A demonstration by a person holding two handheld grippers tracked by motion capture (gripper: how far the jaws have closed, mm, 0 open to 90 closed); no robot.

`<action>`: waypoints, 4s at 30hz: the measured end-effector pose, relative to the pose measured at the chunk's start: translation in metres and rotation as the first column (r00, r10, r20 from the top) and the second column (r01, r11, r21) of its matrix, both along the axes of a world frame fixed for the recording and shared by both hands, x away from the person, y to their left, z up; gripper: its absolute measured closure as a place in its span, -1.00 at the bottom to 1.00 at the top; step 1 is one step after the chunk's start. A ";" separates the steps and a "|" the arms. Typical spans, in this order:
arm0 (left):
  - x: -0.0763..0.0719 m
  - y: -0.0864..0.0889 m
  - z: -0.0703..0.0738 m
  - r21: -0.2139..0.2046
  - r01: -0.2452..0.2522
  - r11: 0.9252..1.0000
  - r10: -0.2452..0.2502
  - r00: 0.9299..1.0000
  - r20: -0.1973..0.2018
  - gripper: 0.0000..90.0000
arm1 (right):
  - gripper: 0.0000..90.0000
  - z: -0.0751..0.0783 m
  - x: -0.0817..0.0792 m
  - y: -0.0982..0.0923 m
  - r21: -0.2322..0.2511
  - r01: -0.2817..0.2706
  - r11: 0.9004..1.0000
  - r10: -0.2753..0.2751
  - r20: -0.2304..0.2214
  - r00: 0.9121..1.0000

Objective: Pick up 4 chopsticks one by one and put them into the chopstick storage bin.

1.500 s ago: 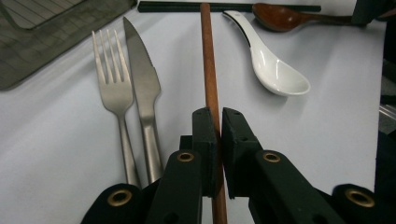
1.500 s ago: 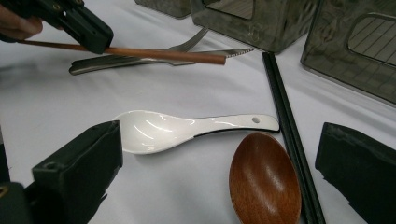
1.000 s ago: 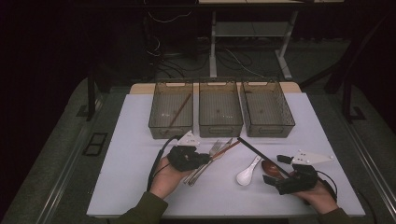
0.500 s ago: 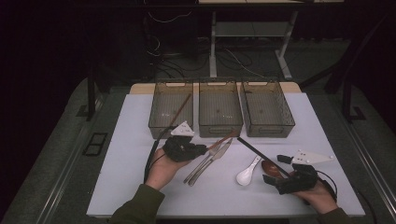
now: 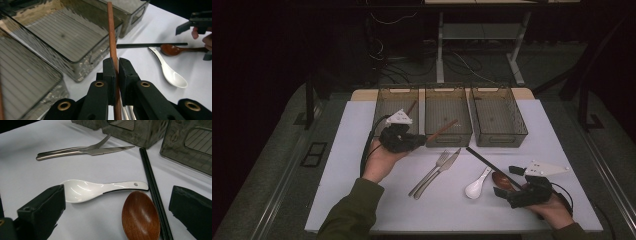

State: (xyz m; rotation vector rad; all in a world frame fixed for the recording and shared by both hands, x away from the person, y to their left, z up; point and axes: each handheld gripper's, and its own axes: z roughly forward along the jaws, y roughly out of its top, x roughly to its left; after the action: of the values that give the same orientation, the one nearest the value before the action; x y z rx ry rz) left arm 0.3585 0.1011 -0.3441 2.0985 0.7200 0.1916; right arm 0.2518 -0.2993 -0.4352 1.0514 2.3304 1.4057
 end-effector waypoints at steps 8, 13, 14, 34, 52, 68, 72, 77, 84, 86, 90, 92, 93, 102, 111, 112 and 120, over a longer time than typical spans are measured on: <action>0.019 0.004 0.006 0.010 -0.041 0.999 0.040 0.999 0.009 0.86 | -0.99 0.000 0.000 0.000 0.001 0.003 1.000 -0.003 0.002 1.000; 0.032 0.006 0.010 0.022 -0.068 0.997 0.068 0.998 0.016 0.86 | -0.99 0.000 0.000 0.000 0.002 0.003 1.000 -0.003 0.001 1.000; 0.034 0.006 0.011 0.025 -0.073 0.997 0.073 0.997 0.017 0.86 | -0.99 0.000 0.000 0.000 0.003 0.003 1.000 -0.003 -0.001 1.000; 0.088 0.036 0.010 0.050 -0.255 0.966 0.255 0.967 0.010 0.86 | -0.99 0.000 0.000 -0.001 0.004 0.003 1.000 -0.003 -0.001 1.000; 0.129 0.049 -0.019 0.071 -0.442 0.894 0.445 0.895 -0.035 0.86 | -0.99 0.001 0.000 -0.003 0.010 0.005 1.000 -0.005 0.001 1.000; 0.135 0.045 -0.031 0.096 -0.460 0.883 0.464 0.886 -0.025 0.33 | -0.99 0.001 0.000 -0.004 0.011 0.003 1.000 -0.003 -0.002 1.000; 0.132 0.046 -0.024 0.070 -0.432 0.899 0.434 0.901 -0.013 0.18 | -0.99 0.001 0.000 -0.003 0.008 0.001 1.000 -0.001 0.002 1.000; 0.125 0.045 -0.015 0.040 -0.391 0.919 0.392 0.920 -0.002 0.03 | -0.99 0.000 0.000 -0.003 0.006 0.003 1.000 -0.003 0.001 1.000; 0.111 0.041 -0.001 0.046 -0.314 0.948 0.313 0.949 0.026 -0.14 | -0.99 0.000 0.000 -0.003 0.006 0.003 1.000 -0.003 0.001 1.000; 0.106 0.038 0.003 0.037 -0.292 0.956 0.291 0.956 0.037 -0.18 | -0.99 0.000 0.000 -0.003 0.006 0.003 1.000 -0.003 0.001 1.000; 0.094 0.033 0.009 0.030 -0.249 0.968 0.247 0.967 0.055 -0.24 | -0.99 0.000 0.000 -0.003 0.006 0.003 1.000 -0.003 -0.001 1.000; 0.088 0.030 0.011 0.033 -0.227 0.973 0.225 0.972 0.063 -0.30 | -0.99 0.000 0.000 -0.003 0.006 0.003 1.000 -0.003 0.000 1.000; 0.085 0.029 0.012 0.033 -0.218 0.975 0.215 0.974 0.068 -0.32 | -0.99 0.000 0.000 -0.003 0.006 0.003 1.000 -0.003 0.000 1.000; 0.054 0.027 0.011 0.013 -0.143 0.990 0.141 0.986 0.090 -0.56 | -0.99 0.000 0.000 -0.003 0.007 0.004 1.000 -0.004 0.000 1.000; 0.018 0.033 0.002 -0.007 -0.110 0.994 0.110 0.988 0.107 -0.74 | -0.99 0.000 0.000 -0.003 0.007 0.005 1.000 -0.005 0.001 1.000; 0.014 0.034 0.001 -0.006 -0.109 0.994 0.109 0.988 0.109 -0.76 | -0.99 0.001 0.000 -0.003 0.007 0.006 1.000 -0.006 0.001 1.000; -0.019 0.038 -0.015 -0.023 -0.101 0.995 0.103 0.989 0.106 -0.93 | -0.99 0.001 0.000 -0.002 0.006 0.005 1.000 -0.005 0.001 1.000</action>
State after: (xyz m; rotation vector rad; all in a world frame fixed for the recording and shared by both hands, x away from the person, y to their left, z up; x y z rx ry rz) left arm 0.3395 0.1386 -0.3596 2.0198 0.7623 0.3504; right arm 0.2518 -0.3017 -0.4347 1.0576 2.3226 1.4113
